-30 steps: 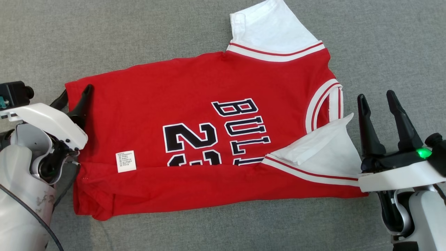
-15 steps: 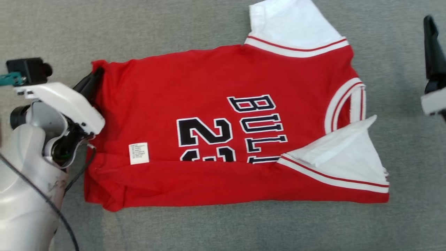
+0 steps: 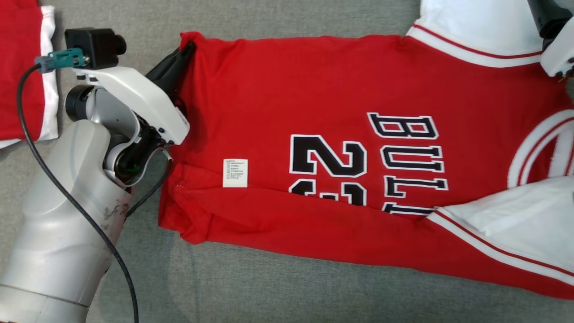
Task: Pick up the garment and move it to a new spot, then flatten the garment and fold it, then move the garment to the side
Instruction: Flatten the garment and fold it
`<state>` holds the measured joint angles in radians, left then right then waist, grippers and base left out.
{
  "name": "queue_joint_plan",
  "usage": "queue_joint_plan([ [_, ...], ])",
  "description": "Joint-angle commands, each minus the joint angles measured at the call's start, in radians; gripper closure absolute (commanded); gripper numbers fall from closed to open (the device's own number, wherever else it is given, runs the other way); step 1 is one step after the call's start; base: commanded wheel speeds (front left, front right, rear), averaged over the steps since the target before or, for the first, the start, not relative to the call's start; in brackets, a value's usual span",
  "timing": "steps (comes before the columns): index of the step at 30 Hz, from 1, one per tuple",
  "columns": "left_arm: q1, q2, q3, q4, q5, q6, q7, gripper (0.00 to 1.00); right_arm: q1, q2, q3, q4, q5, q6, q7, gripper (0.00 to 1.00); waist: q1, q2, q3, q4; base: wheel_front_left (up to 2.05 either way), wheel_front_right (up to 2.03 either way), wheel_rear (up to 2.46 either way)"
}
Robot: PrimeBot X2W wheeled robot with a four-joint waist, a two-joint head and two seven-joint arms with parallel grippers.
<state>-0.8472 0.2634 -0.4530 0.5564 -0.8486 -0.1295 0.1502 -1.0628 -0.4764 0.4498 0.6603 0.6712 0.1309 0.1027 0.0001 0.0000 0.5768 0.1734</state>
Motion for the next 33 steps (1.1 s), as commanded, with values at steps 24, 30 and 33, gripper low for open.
queue_joint_plan([
  [24,-0.049,0.083,-0.095,-0.053,-0.179,-0.002,-0.127,1.0,-0.183,-0.124,0.219,-0.002,0.28,0.0,-0.028,1.0,-0.0001,0.0,0.007,0.012,0.0,0.0,0.0],
  [30,-0.013,0.115,-0.08,-0.085,-0.189,0.001,-0.145,1.0,-0.132,-0.171,0.247,-0.108,0.338,0.0,-0.057,1.0,-0.0001,0.0,-0.022,-0.019,0.0,0.0,0.0],
  [33,0.018,0.142,-0.067,-0.119,-0.197,0.012,-0.145,1.0,-0.084,-0.202,0.256,-0.176,0.371,0.0,-0.071,1.0,-0.0001,0.0,-0.034,-0.036,0.0,0.0,0.0],
])
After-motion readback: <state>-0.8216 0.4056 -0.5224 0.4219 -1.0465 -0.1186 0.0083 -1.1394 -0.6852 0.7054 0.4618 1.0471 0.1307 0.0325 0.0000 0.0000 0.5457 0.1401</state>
